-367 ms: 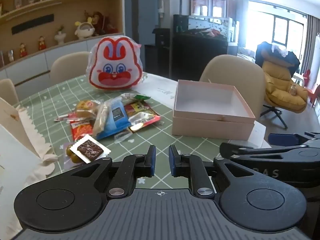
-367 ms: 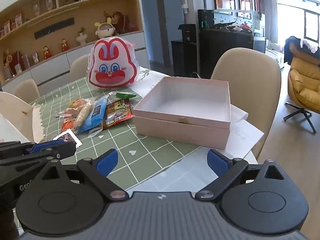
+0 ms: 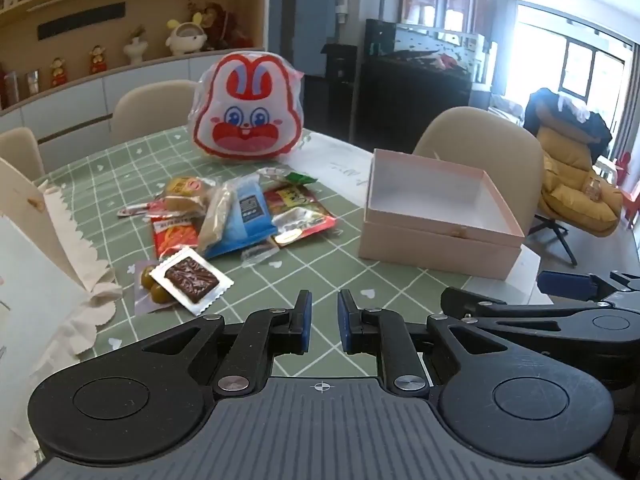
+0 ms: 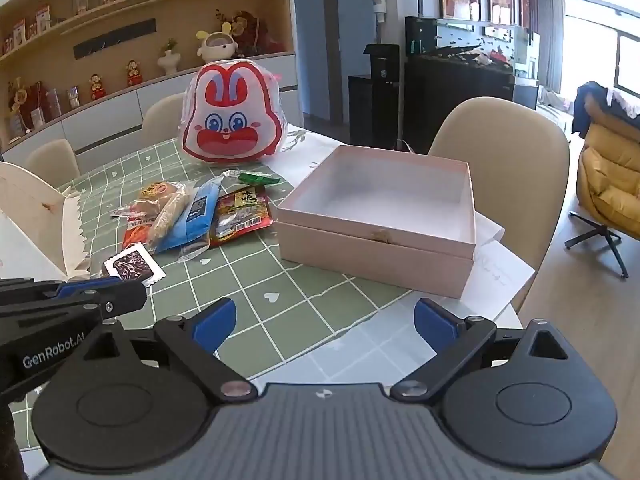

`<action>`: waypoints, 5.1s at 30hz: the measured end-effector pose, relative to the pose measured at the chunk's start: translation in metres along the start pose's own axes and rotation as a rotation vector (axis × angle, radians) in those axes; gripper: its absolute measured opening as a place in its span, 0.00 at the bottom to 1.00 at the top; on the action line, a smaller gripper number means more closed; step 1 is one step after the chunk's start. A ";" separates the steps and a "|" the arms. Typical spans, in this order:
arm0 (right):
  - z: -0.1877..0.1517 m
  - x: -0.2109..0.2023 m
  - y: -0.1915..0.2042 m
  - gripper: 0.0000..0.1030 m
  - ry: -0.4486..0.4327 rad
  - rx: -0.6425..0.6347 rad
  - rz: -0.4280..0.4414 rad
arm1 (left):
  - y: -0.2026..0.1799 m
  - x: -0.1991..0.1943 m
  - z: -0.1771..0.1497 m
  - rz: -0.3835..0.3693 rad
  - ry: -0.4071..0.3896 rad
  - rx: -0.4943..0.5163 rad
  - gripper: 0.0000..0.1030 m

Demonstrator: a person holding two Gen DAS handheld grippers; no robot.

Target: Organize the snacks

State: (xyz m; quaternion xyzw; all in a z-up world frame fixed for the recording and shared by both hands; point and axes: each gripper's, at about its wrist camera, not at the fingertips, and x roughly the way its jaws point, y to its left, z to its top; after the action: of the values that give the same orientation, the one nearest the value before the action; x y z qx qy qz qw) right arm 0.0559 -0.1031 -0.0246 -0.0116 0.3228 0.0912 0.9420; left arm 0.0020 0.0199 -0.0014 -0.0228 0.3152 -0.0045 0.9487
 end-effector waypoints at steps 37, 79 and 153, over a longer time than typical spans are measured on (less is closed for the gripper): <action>-0.012 -0.029 -0.025 0.94 0.010 -0.004 -0.002 | 0.001 0.003 -0.003 -0.027 0.012 -0.002 0.18; -0.015 -0.027 -0.024 0.94 0.020 -0.006 0.000 | 0.004 0.003 -0.006 -0.022 0.025 -0.023 0.18; 0.036 0.119 0.114 0.85 0.164 -0.347 0.539 | 0.205 0.108 0.039 0.096 0.190 -0.404 0.19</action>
State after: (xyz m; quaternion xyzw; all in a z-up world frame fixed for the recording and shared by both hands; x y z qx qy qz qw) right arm 0.1496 0.0318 -0.0649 -0.0935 0.3684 0.3898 0.8388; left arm 0.1106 0.2235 -0.0442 -0.1966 0.3985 0.1018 0.8900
